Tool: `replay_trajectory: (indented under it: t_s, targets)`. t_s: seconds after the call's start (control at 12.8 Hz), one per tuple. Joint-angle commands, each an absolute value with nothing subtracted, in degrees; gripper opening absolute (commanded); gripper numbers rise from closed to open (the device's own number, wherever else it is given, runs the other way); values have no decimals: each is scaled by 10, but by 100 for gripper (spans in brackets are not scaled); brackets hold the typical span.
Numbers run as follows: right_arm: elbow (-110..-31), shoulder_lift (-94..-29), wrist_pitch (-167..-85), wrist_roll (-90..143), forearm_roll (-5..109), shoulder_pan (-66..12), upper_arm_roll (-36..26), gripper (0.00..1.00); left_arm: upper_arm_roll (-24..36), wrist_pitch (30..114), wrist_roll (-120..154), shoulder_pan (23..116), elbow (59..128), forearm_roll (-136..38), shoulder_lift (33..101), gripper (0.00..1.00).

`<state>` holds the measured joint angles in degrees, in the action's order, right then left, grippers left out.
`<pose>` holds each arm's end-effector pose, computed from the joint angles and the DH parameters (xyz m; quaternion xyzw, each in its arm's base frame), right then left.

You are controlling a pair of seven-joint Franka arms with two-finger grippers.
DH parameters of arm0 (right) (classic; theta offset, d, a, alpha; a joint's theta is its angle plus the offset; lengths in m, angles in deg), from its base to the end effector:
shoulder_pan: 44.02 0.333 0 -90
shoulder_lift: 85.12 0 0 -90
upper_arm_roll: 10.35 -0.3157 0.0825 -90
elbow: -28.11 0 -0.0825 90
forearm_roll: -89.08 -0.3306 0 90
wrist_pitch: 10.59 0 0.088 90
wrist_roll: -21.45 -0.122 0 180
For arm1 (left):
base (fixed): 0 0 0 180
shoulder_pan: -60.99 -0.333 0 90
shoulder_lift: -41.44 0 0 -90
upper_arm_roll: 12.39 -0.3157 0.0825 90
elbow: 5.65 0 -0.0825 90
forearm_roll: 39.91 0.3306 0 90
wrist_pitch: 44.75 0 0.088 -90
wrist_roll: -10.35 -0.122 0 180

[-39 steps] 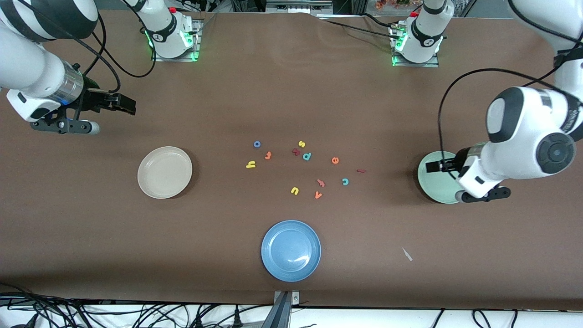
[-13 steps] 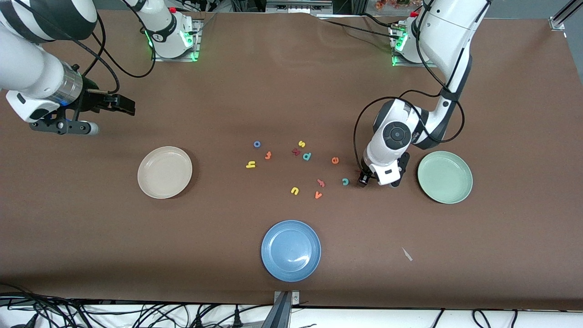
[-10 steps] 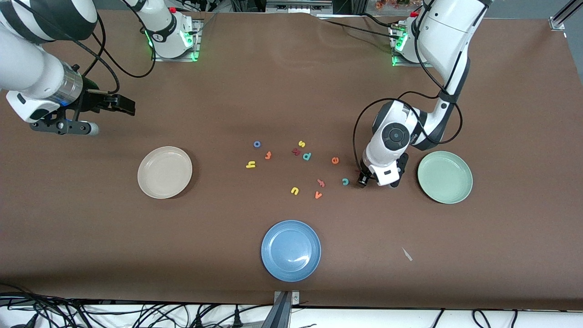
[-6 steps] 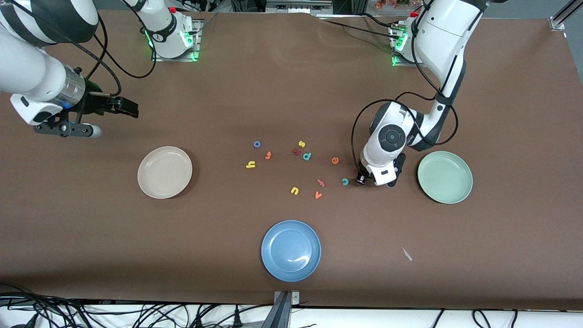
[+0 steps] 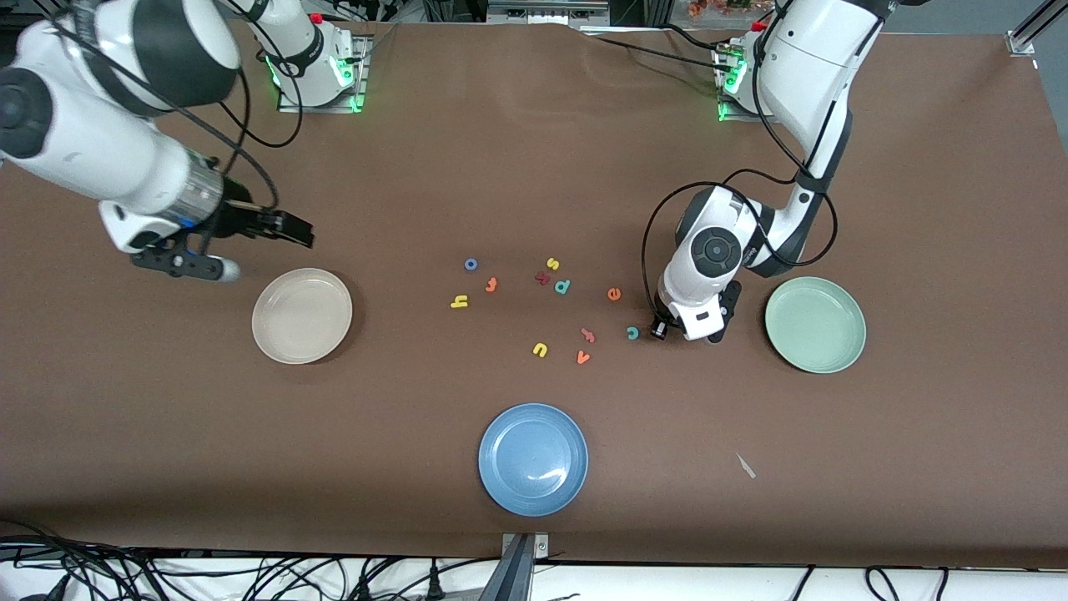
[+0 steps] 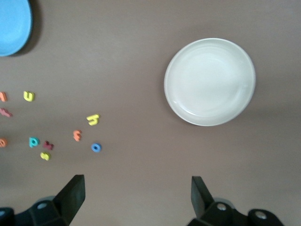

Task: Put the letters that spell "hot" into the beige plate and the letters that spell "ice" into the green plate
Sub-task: 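Grasp the red piece with the left gripper while the right gripper reaches out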

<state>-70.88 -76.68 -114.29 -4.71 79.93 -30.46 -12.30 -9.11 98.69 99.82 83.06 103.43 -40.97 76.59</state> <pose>0.5245 0.1607 0.4867 -0.9898 0.1139 0.0585 0.0626 0.5392 -0.2535 0.2010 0.8405 0.5413 -0.0220 0.0063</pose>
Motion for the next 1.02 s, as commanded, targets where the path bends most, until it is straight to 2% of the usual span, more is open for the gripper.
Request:
replay_trajectory:
  t_s: [0.0, 0.16, 0.39, 0.71, 0.94]
  targets:
    - [-697, -724, -1201, -120, 789, -258, -120, 100, -94, 985, 1007, 837, 1030, -395, 773, 15]
    - [-698, -701, -1230, -136, 791, -235, -120, 100, -95, 978, 990, 836, 1028, -393, 772, 0]
    - [-699, -667, -1267, -137, 799, -205, -120, 100, -97, 890, 892, 816, 1014, -394, 738, 0]
    - [-702, -610, -1309, -148, 827, -148, -119, 100, -95, 760, 699, 740, 1009, -402, 663, 0]
    - [-739, -597, -1375, -147, 832, -132, -119, 100, -97, 710, 541, 687, 1004, -395, 659, 0]
